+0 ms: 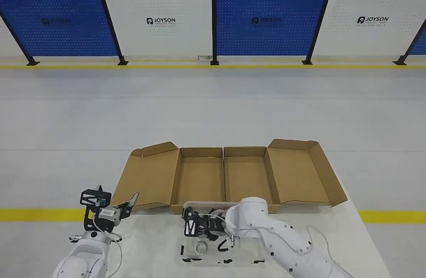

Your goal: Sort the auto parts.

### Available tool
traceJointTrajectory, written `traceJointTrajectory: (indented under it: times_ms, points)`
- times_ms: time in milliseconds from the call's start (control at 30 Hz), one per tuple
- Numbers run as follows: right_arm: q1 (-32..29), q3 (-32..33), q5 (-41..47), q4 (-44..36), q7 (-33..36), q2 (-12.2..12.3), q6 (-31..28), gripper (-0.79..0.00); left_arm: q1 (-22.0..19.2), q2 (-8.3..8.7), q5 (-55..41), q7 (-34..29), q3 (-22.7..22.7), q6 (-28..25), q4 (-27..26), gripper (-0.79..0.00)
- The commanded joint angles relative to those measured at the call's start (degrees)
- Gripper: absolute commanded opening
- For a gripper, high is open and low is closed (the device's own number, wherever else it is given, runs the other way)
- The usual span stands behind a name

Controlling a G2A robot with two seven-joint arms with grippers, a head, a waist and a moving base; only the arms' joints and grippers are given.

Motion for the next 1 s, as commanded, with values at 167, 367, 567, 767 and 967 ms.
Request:
traceJointTrajectory:
  times_ms: [167, 367, 567, 767, 967]
  points:
    - [-13.59, 12.26, -9.08, -16.65, -8.72, 5.41, -4.03, -0.785, 0.0, 0.0, 0.0, 0.0, 0.0, 0.0, 0.0, 0.0]
    - [-21.68, 26.97, -6.49, -22.22, -22.1, 8.76, -10.94, -0.785, 0.0, 0.0, 0.0, 0.0, 0.0, 0.0, 0.0, 0.0]
    - [-21.72, 35.61, 0.78, -19.63, -26.28, 9.99, -13.87, -0.785, 0.0, 0.0, 0.0, 0.0, 0.0, 0.0, 0.0, 0.0]
    - [-12.76, 33.35, 12.05, -11.75, -16.32, 9.41, -9.07, -0.785, 0.0, 0.0, 0.0, 0.0, 0.0, 0.0, 0.0, 0.0]
    - [-0.8, 27.03, 23.17, 0.93, -6.6, 7.94, -4.39, -0.785, 0.0, 0.0, 0.0, 0.0, 0.0, 0.0, 0.0, 0.0]
